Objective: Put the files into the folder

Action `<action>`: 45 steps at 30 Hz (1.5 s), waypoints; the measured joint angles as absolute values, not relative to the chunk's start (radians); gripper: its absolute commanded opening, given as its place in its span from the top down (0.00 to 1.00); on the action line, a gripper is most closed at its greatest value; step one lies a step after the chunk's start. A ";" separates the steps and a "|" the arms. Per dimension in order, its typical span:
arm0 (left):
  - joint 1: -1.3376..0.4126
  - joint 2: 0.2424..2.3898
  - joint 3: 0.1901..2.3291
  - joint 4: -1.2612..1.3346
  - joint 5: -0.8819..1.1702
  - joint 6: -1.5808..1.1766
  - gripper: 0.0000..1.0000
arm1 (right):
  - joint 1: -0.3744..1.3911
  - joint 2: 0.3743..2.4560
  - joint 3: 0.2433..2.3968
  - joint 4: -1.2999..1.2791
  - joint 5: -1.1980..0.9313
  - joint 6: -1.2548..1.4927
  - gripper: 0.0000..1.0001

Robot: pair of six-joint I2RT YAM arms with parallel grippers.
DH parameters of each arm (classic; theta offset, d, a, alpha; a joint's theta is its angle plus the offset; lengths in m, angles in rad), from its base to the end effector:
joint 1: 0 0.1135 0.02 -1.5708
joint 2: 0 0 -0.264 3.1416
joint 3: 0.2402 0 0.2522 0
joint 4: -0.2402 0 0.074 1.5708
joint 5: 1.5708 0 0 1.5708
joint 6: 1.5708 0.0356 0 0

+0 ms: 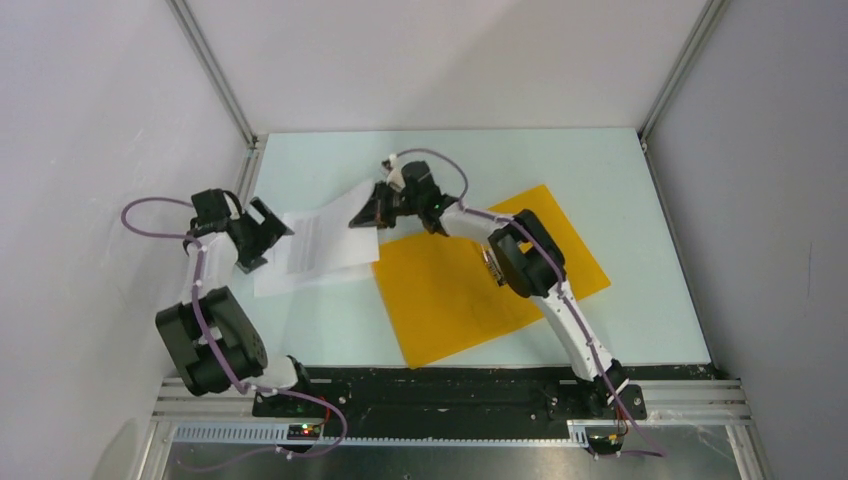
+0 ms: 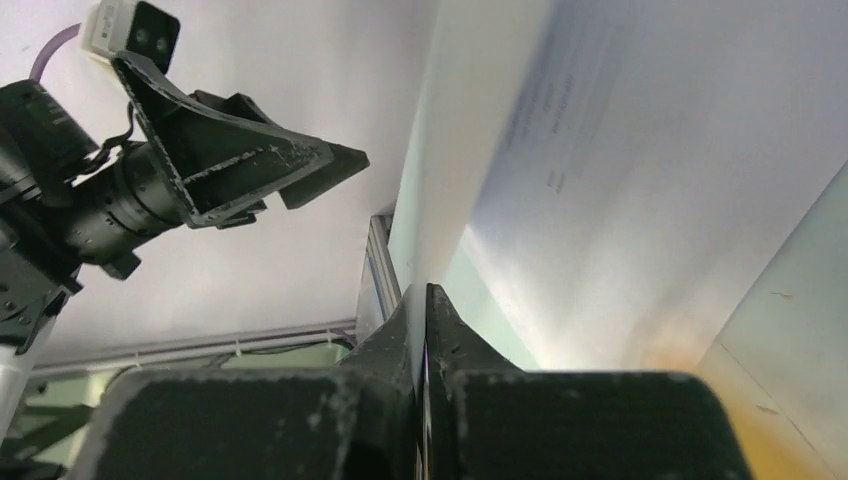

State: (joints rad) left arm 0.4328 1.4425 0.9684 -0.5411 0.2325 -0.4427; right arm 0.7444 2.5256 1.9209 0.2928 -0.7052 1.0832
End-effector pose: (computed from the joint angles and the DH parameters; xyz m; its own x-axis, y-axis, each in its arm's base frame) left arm 0.2657 0.1137 0.2246 -0.5693 -0.7222 -0.3927 -0.5995 0.6916 -0.4028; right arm 0.4016 0.4014 0.1451 -0.9624 0.0281 -0.2702 -0.2549 0.2503 0.9340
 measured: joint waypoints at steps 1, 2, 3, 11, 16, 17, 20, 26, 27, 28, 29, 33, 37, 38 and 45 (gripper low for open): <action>0.424 1.419 0.974 -0.541 0.252 -0.429 0.00 | 0.727 2.499 1.918 0.284 -0.725 1.047 1.00; 0.413 1.393 0.979 -0.540 0.275 -0.412 0.00 | 0.710 2.475 1.917 0.274 -0.739 1.013 1.00; 0.403 1.366 0.979 -0.540 0.302 -0.397 0.00 | 0.690 2.445 1.917 0.262 -0.754 0.978 1.00; 0.326 1.229 0.927 -0.443 0.516 -0.430 0.00 | 0.537 2.212 1.936 0.080 -0.719 0.770 1.00; 0.175 1.277 0.895 -0.236 0.613 -0.640 0.00 | 0.500 2.143 1.962 -0.112 -0.530 0.785 1.00; 0.156 1.303 0.893 -0.184 0.632 -0.695 0.00 | 0.497 2.138 1.959 -0.137 -0.500 0.799 1.00; 0.115 1.435 0.886 -0.007 0.671 -0.903 0.00 | 0.493 2.123 1.926 -0.205 -0.417 0.859 1.00; 0.019 1.687 0.873 0.198 0.701 -1.242 0.00 | 0.492 2.120 1.848 -0.344 -0.307 0.989 1.00; -0.008 1.713 0.873 0.214 0.703 -1.287 0.00 | 0.491 2.120 1.843 -0.363 -0.293 1.006 1.00; -0.036 1.729 0.873 0.226 0.704 -1.320 0.00 | 0.491 2.120 1.838 -0.385 -0.279 1.028 1.00; -0.058 1.738 0.873 0.236 0.707 -1.348 0.00 | 0.491 2.120 1.835 -0.404 -0.265 1.049 1.00; -0.130 1.741 0.878 0.260 0.711 -1.417 0.02 | 0.492 2.120 1.834 -0.441 -0.231 1.102 1.00; -0.149 1.740 0.881 0.218 0.694 -1.433 0.05 | 0.494 2.120 1.834 -0.477 -0.192 1.145 1.00; -0.149 1.740 0.881 0.200 0.682 -1.433 0.06 | 0.496 2.120 1.834 -0.487 -0.187 1.153 1.00; -0.144 1.741 0.892 0.117 0.602 -1.439 0.14 | 0.521 2.065 1.726 -0.514 -0.175 1.164 1.00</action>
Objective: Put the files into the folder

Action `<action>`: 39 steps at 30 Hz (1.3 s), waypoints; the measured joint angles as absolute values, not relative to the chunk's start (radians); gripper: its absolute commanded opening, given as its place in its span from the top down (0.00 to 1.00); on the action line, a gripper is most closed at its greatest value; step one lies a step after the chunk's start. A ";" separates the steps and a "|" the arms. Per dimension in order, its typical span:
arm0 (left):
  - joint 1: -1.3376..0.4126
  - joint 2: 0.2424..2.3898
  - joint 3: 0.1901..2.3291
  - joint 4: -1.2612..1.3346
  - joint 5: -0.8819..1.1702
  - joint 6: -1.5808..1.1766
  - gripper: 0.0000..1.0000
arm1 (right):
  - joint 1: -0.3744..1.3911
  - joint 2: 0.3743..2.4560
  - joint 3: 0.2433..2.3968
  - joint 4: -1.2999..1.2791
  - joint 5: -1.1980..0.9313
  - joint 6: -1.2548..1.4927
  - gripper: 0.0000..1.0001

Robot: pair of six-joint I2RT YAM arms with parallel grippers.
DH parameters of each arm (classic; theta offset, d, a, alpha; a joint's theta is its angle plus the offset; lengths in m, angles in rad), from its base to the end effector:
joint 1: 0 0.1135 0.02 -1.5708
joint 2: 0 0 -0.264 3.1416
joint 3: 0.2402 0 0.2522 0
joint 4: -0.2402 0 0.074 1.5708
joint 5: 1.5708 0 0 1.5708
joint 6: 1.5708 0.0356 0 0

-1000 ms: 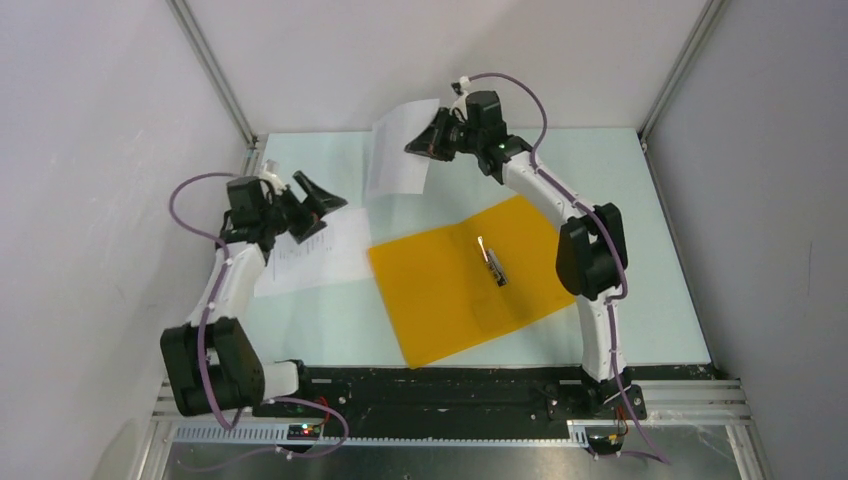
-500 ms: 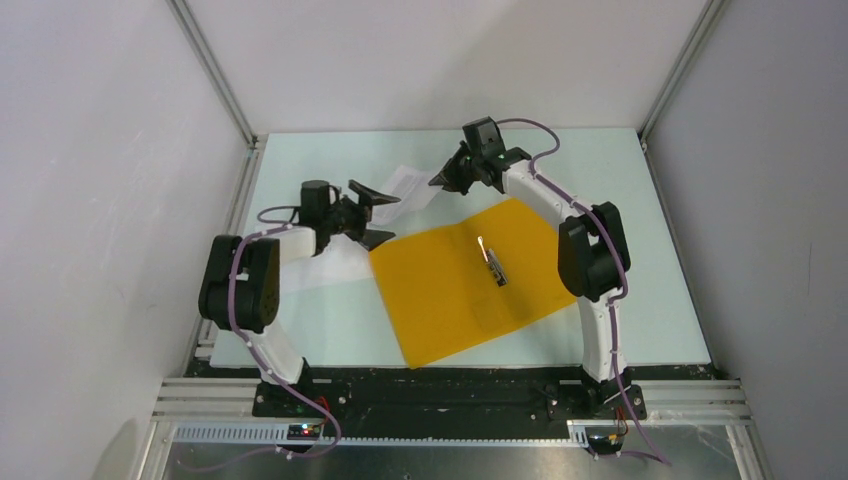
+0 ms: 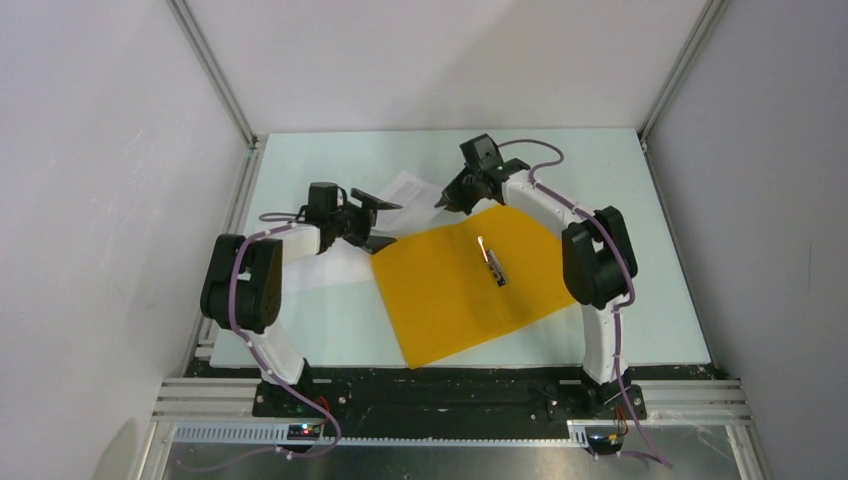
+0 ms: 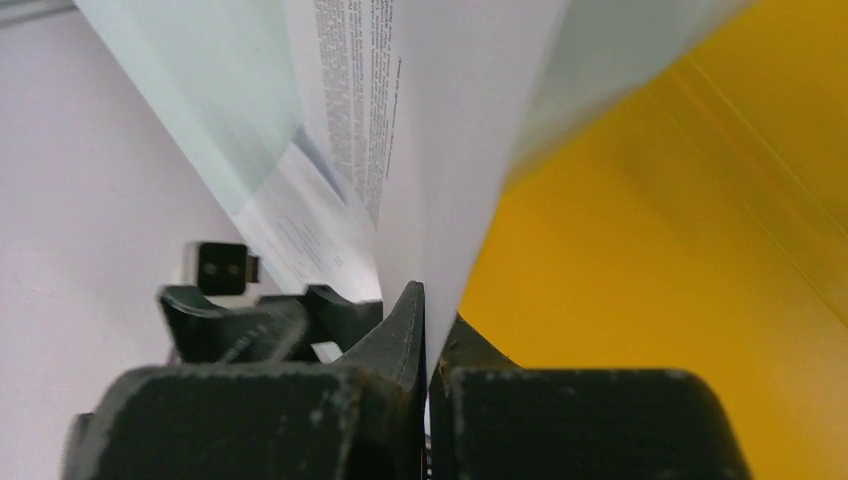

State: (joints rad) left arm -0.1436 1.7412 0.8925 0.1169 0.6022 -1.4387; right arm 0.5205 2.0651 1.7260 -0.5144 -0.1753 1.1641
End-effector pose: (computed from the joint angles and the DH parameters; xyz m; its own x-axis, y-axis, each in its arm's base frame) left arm 0.3421 -0.0698 0.1605 -0.6175 -0.7361 0.2772 -0.5851 0.1943 -0.7873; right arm 0.4029 0.2381 0.2388 -0.7997 0.5840 -0.1393 0.3674 0.6596 0.6557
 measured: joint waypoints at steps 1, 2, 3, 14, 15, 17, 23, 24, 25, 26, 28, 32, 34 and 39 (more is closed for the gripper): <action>-0.144 1.743 0.900 0.108 0.596 -1.440 0.16 | 0.525 2.049 1.697 -0.517 -0.181 1.168 1.00; -0.144 1.746 0.908 0.102 0.593 -1.441 0.17 | 0.529 2.040 1.678 -0.518 -0.185 1.169 1.00; -0.143 1.750 0.919 0.101 0.587 -1.440 0.20 | 0.535 2.030 1.655 -0.518 -0.193 1.171 1.00; -0.131 1.803 0.957 0.073 0.552 -1.436 0.65 | 0.562 2.016 1.620 -0.486 -0.226 1.152 0.98; -0.130 1.806 0.966 0.058 0.551 -1.433 0.68 | 0.563 2.015 1.620 -0.482 -0.225 1.147 0.96; -0.126 1.807 0.982 0.034 0.549 -1.430 0.77 | 0.564 2.014 1.619 -0.479 -0.222 1.132 0.93; -0.113 1.807 0.999 -0.028 0.544 -1.409 0.99 | 0.562 2.007 1.615 -0.464 -0.221 1.061 0.53; -0.111 1.807 1.000 -0.036 0.545 -1.402 1.00 | 0.559 2.004 1.610 -0.451 -0.227 1.042 0.41; -0.108 1.807 1.000 -0.043 0.545 -1.395 1.00 | 0.554 2.001 1.601 -0.434 -0.239 1.005 0.37; -0.107 1.807 1.003 -0.048 0.545 -1.388 1.00 | 0.550 1.995 1.592 -0.423 -0.257 0.977 0.28; -0.101 1.807 1.009 -0.054 0.551 -1.369 1.00 | 0.530 1.974 1.559 -0.403 -0.309 0.873 0.20; -0.099 1.807 1.025 -0.055 0.569 -1.322 1.00 | 0.442 1.917 1.506 -0.414 -0.424 0.678 0.10; -0.099 1.809 1.036 -0.054 0.587 -1.306 1.00 | 0.374 1.891 1.487 -0.421 -0.507 0.593 0.05; -0.099 1.825 1.073 -0.033 0.638 -1.299 1.00 | 0.216 1.876 1.440 -0.406 -0.730 0.457 0.01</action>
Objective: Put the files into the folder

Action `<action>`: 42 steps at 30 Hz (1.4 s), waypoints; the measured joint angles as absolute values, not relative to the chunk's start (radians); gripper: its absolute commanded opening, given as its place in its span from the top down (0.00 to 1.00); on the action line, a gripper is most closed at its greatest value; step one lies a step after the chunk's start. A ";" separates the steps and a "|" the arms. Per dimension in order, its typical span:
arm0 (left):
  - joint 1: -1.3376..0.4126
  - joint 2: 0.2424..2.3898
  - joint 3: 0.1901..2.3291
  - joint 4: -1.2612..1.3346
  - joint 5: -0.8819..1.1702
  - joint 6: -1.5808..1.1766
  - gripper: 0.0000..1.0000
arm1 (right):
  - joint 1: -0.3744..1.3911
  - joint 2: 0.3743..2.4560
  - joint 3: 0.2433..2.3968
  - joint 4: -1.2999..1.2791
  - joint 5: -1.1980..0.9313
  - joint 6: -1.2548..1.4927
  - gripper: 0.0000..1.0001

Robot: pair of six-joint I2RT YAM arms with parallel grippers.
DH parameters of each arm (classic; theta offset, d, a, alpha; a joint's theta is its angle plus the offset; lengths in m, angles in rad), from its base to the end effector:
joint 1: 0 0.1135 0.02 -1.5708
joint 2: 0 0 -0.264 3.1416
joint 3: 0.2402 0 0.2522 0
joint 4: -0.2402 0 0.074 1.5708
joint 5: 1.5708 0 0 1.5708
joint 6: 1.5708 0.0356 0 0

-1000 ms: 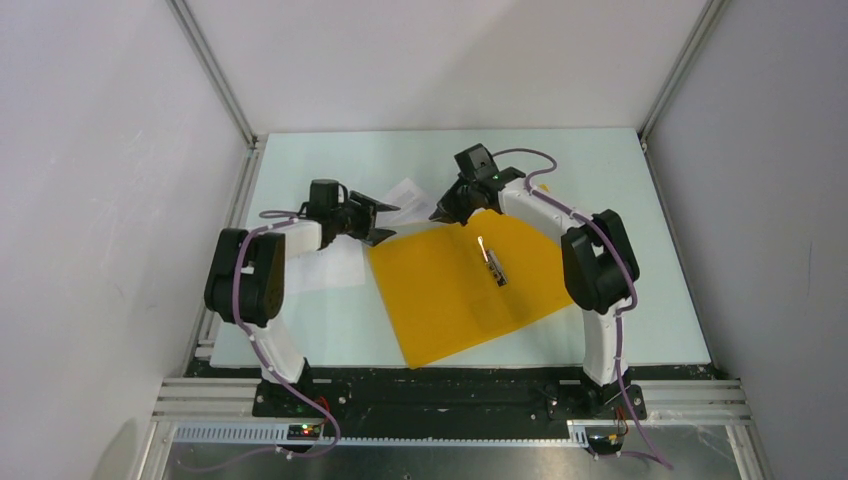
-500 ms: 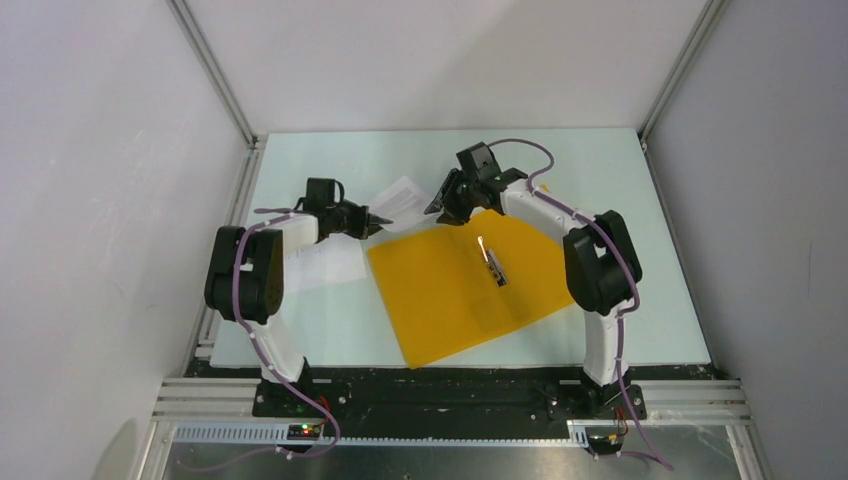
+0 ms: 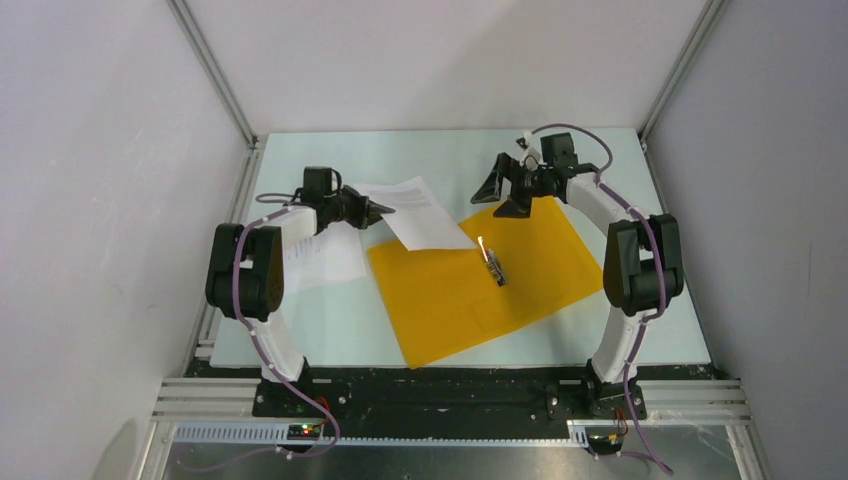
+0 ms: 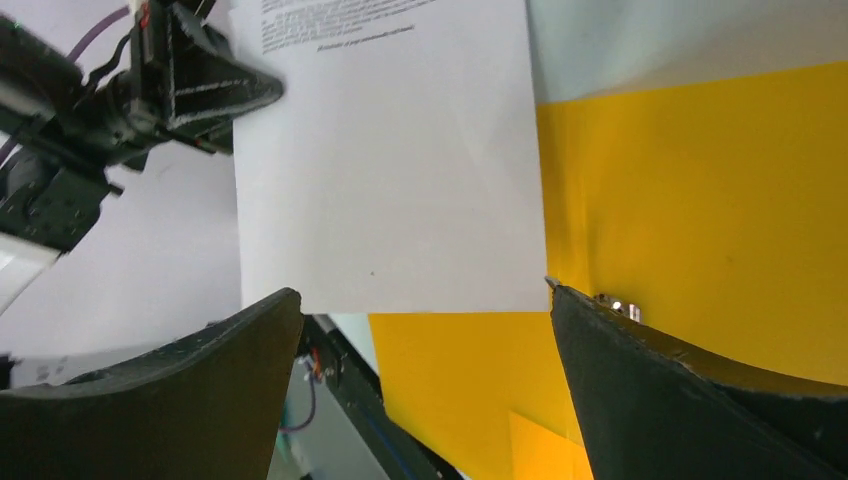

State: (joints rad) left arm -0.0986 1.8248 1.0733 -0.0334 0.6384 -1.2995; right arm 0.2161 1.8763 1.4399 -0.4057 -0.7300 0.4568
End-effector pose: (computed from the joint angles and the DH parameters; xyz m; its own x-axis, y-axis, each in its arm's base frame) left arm 0.3749 -0.0584 0.1731 -0.6688 -0.7113 0.2162 -0.5440 0.2701 -0.7945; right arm 0.3990 0.1119 0.2411 -0.9158 0.1355 -0.3782 -0.2112 0.6383 0.7402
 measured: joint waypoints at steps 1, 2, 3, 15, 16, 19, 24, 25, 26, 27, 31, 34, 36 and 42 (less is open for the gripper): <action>-0.099 1.826 1.077 -0.030 0.646 -1.300 1.00 | 0.202 1.884 1.436 -0.406 -0.770 0.448 0.01; -0.098 1.826 1.081 -0.023 0.661 -1.301 1.00 | 0.197 1.897 1.436 -0.405 -0.809 0.440 0.00; -0.097 1.827 1.082 -0.013 0.675 -1.301 1.00 | 0.197 1.913 1.438 -0.405 -0.847 0.434 0.01; -0.096 1.831 1.092 0.159 0.847 -1.417 1.00 | 0.224 2.080 1.470 -0.400 -1.013 0.487 0.01; -0.096 1.831 1.102 0.163 0.862 -1.419 1.00 | 0.224 2.085 1.479 -0.391 -1.016 0.497 0.00; -0.096 1.831 1.155 0.182 0.911 -1.423 1.00 | 0.224 2.114 1.516 -0.334 -1.042 0.544 0.01; -0.098 1.831 1.264 0.205 1.014 -1.414 1.00 | 0.227 2.175 1.553 -0.191 -1.115 0.665 0.00; -0.099 1.831 1.289 0.208 1.042 -1.411 1.00 | 0.229 2.186 1.555 -0.156 -1.129 0.690 0.01; -0.099 1.831 1.314 0.212 1.073 -1.406 1.00 | 0.232 2.197 1.555 -0.118 -1.141 0.722 0.01; -0.100 1.831 1.333 0.217 1.095 -1.404 1.00 | 0.236 2.206 1.555 -0.081 -1.151 0.760 0.01; -0.102 1.831 1.410 0.222 1.184 -1.386 1.00 | 0.260 2.223 1.555 0.064 -1.189 0.906 0.00; -0.105 1.831 1.457 0.224 1.230 -1.375 1.00 | 0.276 2.224 1.582 0.175 -1.211 1.011 0.00; -0.105 1.827 1.468 0.226 1.248 -1.367 1.00 | 0.287 2.224 1.612 0.248 -1.224 1.069 0.00; -0.103 1.826 1.448 0.223 1.273 -1.349 1.00 | 0.296 2.223 1.675 0.415 -1.251 1.182 0.00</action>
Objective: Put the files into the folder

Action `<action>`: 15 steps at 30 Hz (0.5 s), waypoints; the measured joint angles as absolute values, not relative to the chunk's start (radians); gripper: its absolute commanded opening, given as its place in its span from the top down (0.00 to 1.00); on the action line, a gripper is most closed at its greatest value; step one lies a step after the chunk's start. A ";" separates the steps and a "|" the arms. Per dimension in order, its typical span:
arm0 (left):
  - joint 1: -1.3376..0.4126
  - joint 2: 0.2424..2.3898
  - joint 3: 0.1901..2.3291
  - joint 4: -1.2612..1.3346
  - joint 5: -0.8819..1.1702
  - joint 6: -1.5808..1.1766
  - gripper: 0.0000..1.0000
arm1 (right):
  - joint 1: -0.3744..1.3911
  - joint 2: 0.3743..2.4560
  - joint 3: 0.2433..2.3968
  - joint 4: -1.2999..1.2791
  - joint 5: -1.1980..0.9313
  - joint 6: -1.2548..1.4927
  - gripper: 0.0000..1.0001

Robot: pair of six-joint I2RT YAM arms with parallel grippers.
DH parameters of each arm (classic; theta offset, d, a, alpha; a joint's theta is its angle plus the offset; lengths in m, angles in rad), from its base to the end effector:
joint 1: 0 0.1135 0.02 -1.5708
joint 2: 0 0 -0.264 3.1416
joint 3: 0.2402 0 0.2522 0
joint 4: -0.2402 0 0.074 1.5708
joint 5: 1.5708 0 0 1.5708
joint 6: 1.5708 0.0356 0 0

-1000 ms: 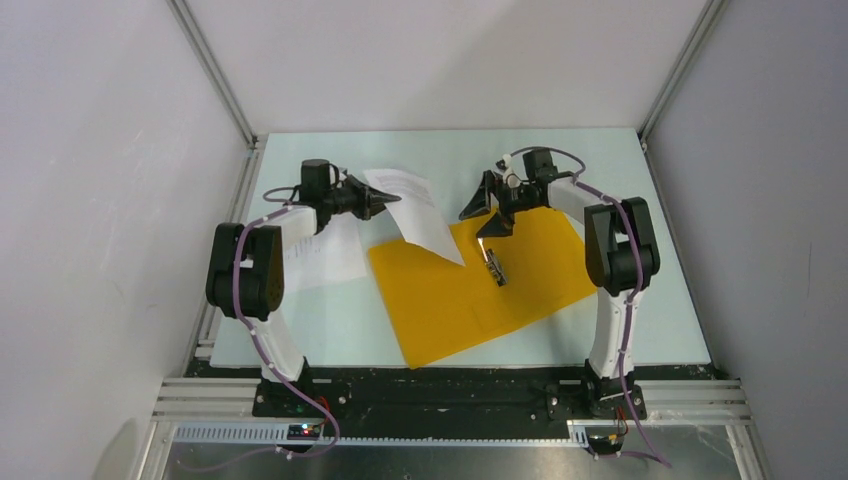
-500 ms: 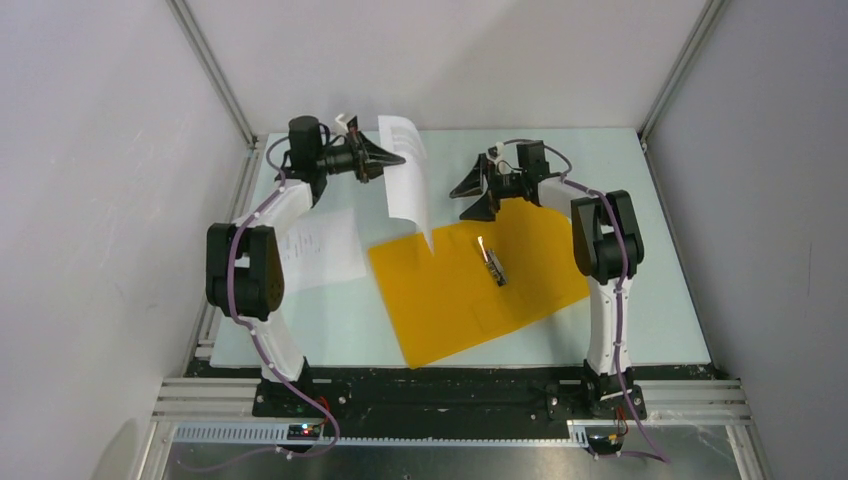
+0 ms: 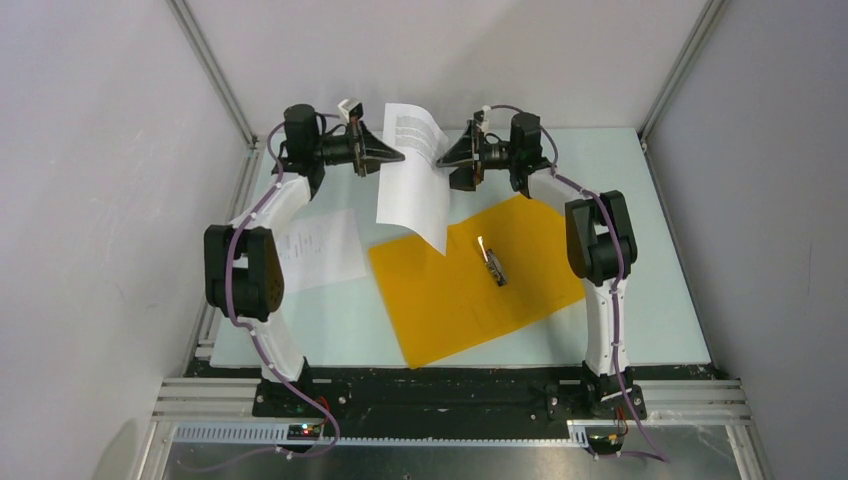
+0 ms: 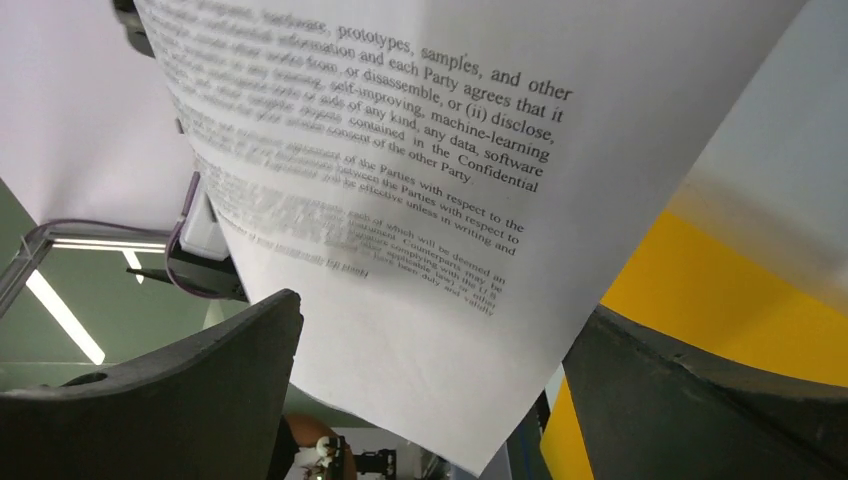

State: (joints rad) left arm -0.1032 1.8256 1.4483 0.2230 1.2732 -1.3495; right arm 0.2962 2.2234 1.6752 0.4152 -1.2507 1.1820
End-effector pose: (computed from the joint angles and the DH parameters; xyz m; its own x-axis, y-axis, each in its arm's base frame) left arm 0.4141 -0.0771 0.3215 -0.9798 -0.1861 -0.0735 0.0637 0.0581 -0.9963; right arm 0.4732 0.1798 0.2355 -0.9658 0.0097 -0.2592 -0.2586 0.0458 0.9649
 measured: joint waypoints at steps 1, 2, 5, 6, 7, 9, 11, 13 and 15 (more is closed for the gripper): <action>-0.102 1.826 1.441 0.223 1.273 -1.345 1.00 | 0.298 2.223 1.677 0.432 -1.254 1.192 0.00; -0.101 1.826 1.430 0.223 1.275 -1.341 1.00 | 0.298 2.223 1.678 0.447 -1.256 1.202 0.00; -0.096 1.826 1.396 0.221 1.280 -1.324 1.00 | 0.292 2.218 1.678 0.456 -1.261 1.211 0.05; -0.095 1.826 1.389 0.221 1.280 -1.316 0.99 | 0.290 2.217 1.678 0.451 -1.260 1.207 0.08; -0.093 1.826 1.380 0.220 1.280 -1.307 0.99 | 0.287 2.212 1.678 0.437 -1.259 1.201 0.09; -0.090 1.826 1.365 0.218 1.279 -1.288 0.98 | 0.276 2.198 1.676 0.397 -1.250 1.180 0.15; -0.088 1.826 1.354 0.214 1.272 -1.263 0.95 | 0.259 2.177 1.666 0.354 -1.238 1.155 0.22; -0.088 1.826 1.350 0.205 1.261 -1.242 0.91 | 0.245 2.158 1.659 0.319 -1.231 1.131 0.32; -0.091 1.826 1.348 0.192 1.256 -1.219 0.89 | 0.234 2.144 1.654 0.296 -1.223 1.111 0.48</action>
